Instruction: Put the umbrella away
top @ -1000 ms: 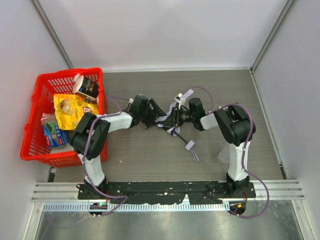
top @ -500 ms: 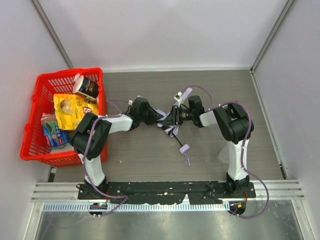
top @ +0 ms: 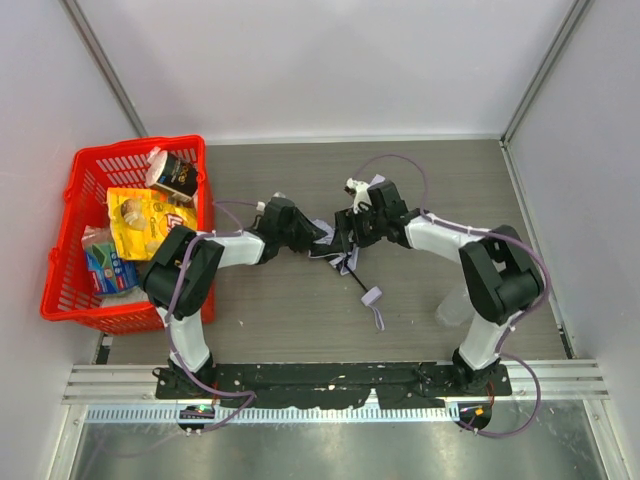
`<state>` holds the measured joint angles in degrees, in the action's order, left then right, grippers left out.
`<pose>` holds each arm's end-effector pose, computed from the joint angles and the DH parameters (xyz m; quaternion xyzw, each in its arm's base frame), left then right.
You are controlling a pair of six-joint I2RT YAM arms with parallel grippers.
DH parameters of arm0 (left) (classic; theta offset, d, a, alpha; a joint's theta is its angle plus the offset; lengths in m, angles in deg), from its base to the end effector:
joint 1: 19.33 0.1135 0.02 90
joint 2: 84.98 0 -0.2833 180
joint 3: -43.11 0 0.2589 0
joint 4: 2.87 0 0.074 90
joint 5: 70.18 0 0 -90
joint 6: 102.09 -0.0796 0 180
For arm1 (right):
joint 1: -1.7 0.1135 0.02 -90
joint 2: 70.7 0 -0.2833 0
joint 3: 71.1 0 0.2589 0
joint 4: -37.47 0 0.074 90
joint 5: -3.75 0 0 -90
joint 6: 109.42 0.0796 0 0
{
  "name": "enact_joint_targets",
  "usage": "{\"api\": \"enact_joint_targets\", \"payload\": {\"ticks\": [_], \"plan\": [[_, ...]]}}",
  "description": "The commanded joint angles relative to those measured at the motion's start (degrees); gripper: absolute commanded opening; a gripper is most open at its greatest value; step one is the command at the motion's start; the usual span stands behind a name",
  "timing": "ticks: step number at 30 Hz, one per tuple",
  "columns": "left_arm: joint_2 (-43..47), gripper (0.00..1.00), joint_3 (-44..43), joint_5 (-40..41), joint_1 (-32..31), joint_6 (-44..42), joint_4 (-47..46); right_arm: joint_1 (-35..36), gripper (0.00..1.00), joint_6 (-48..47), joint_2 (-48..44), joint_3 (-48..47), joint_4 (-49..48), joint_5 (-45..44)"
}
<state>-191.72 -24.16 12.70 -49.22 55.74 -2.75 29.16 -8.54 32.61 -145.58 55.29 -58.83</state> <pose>0.3587 -0.2175 0.1227 -0.2685 0.8626 -0.3571 0.2373 0.3481 0.2222 0.1592 -0.2168 0.8808 0.3259 0.2666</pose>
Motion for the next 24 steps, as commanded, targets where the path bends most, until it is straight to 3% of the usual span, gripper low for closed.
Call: {"api": "enact_joint_targets", "payload": {"ticks": [1, 6, 12, 18, 20, 23, 24], "plan": [[-4.27, 0.0, 4.3, 3.6, -0.26, -4.99, 12.66, 3.82, 0.81, -9.98, -8.29, 1.05, -0.62, -18.87], [-4.35, 0.0, 4.38, 2.9, -0.17, -4.91, 12.57, 9.71, 0.85, -14.65, -9.44, 2.46, -8.37, -23.11], [-3.74, 0.0, 3.95, 2.1, -0.26, -4.03, 13.1, 14.19, 0.85, -18.07, -0.57, -1.67, -7.24, -27.14], [-3.56, 0.0, 3.59, 1.75, -0.26, -2.18, 14.95, 21.48, 0.81, -19.31, 4.43, 0.43, -9.17, -46.3], [-3.74, 0.0, 3.24, 1.4, -0.17, -1.74, 15.38, 22.54, 0.6, -18.7, 5.93, 1.04, -9.7, -53.41], [-3.3, 0.0, 3.42, 1.75, -0.26, -1.56, 15.47, 22.55, 0.33, -17.56, 6.91, 1.84, -9.79, -55.37], [-2.95, 0.0, 3.59, 1.75, -0.26, -1.56, 15.21, 22.29, 0.19, -17.47, 7.34, 2.36, -9.79, -54.67]]}}
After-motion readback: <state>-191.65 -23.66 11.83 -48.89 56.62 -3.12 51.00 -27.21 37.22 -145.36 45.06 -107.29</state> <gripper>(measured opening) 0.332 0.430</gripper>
